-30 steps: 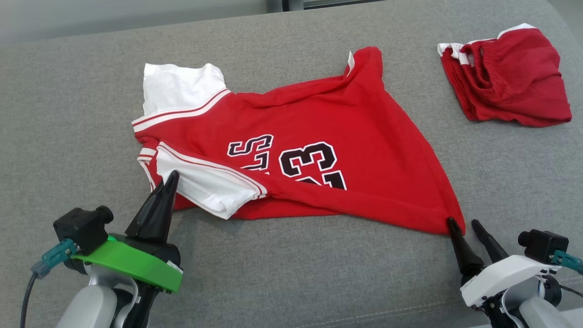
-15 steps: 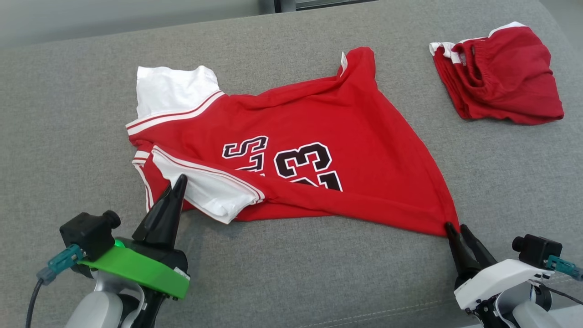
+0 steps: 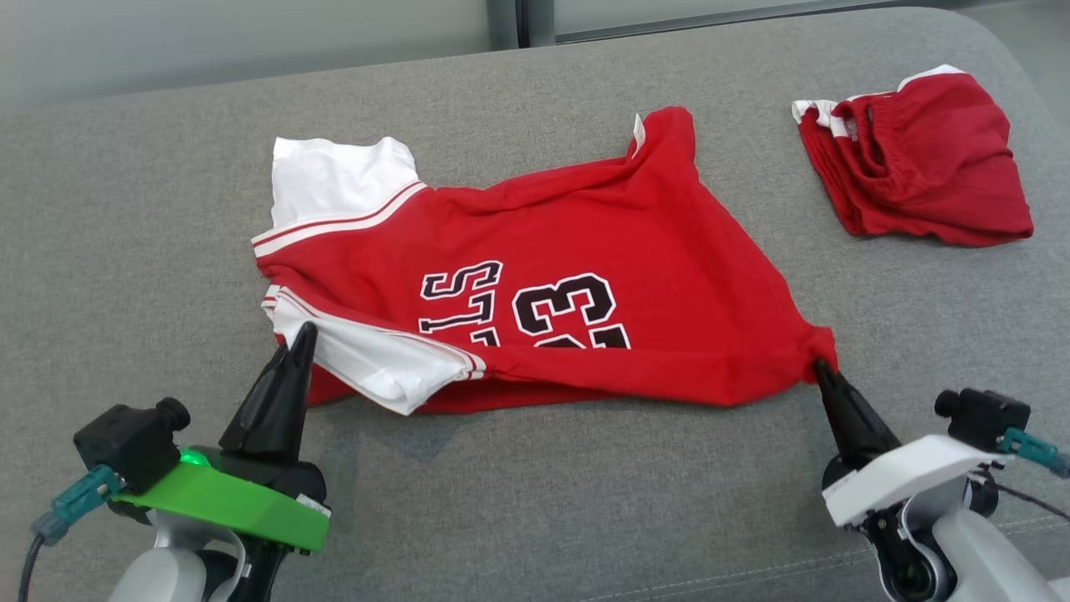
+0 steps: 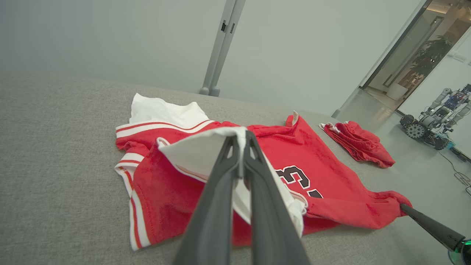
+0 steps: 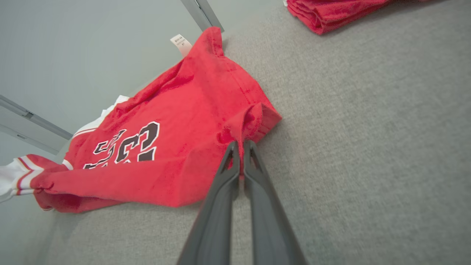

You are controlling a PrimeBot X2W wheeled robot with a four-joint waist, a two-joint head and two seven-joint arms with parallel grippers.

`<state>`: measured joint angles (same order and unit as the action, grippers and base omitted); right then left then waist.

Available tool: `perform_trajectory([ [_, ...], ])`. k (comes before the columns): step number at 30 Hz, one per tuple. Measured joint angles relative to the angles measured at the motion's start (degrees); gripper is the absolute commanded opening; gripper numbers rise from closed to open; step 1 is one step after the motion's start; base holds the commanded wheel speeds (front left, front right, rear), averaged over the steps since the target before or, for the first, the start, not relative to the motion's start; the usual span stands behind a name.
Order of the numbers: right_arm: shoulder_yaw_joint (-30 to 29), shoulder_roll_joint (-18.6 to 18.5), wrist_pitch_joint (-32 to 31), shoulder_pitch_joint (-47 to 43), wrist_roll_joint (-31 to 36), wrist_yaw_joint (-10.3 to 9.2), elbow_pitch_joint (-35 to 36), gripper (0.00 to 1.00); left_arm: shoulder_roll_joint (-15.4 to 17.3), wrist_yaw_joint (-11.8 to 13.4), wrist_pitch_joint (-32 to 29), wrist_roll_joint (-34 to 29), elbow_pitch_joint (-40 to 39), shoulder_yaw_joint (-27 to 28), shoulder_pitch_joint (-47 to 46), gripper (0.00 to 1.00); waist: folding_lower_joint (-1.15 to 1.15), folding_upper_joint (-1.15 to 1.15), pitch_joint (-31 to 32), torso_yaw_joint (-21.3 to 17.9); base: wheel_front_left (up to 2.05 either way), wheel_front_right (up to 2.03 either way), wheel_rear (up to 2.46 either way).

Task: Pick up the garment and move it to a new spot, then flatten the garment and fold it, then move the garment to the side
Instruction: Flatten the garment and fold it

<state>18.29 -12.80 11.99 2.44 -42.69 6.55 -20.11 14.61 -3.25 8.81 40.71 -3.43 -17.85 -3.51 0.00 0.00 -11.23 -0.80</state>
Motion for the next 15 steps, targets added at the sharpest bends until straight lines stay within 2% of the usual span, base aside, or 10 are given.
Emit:
perform_trajectory([
  [6, -1.8, -0.7, 1.7, 5.0, -0.3, 0.48, 8.5, 0.0, -0.5, 0.0, 2.4, 1.3, -3.0, 3.2, -0.4, 0.0, 0.0, 0.0, 1.7, -0.6, 0.0, 0.0, 0.0],
  [15, -1.9, -1.7, 2.6, 11.4, -3.5, 0.48, 28.0, 0.0, -1.0, -0.5, 5.3, 1.9, -13.9, 10.2, -7.8, 0.0, 0.0, 0.0, 5.8, -1.4, 0.0, 0.0, 0.0],
])
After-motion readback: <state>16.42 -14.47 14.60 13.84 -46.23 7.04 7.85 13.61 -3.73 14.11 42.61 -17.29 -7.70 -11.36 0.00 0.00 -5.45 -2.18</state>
